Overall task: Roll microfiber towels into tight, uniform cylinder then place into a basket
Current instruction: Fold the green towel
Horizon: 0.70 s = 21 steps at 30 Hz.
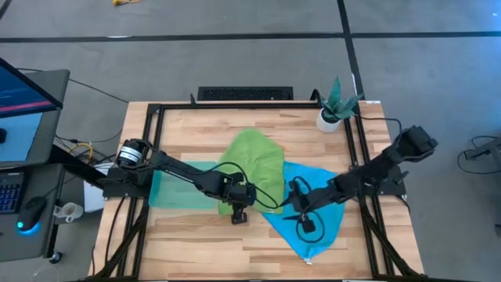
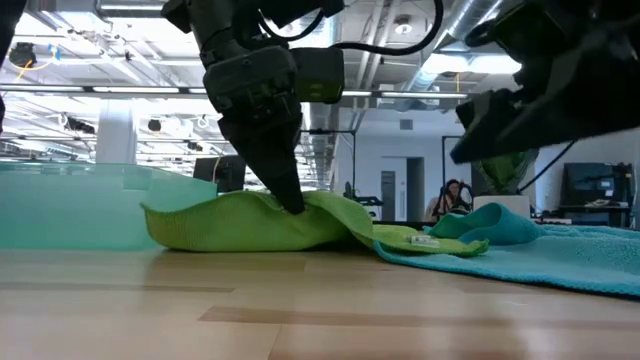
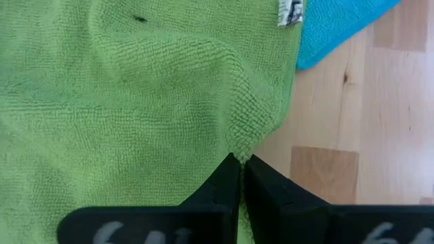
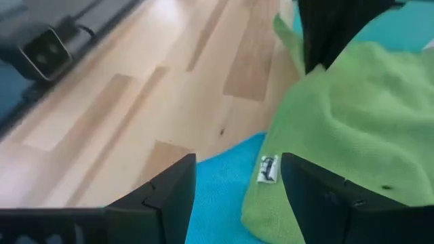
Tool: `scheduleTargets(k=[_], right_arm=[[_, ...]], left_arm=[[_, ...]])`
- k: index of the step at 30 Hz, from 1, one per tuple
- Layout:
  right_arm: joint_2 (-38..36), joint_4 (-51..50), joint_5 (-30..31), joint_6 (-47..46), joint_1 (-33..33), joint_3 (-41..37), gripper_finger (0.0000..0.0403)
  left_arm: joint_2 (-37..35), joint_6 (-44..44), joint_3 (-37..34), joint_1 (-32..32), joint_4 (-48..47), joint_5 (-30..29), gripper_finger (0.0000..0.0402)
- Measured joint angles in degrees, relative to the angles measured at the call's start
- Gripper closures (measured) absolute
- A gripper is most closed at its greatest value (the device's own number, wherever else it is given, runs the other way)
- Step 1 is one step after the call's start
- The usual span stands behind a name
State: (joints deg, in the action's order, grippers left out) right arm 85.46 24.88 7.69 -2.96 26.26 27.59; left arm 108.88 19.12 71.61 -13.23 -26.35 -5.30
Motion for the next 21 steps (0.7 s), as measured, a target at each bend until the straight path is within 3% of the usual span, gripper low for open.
scheduleTargets(k=[21], right_arm=[[11.0,-0.4,1.9,-3.1,-1.0,1.6,0.0163]], left_arm=[[0.0,1.3,0.0,0.0,0.1,0.0,0.0395]])
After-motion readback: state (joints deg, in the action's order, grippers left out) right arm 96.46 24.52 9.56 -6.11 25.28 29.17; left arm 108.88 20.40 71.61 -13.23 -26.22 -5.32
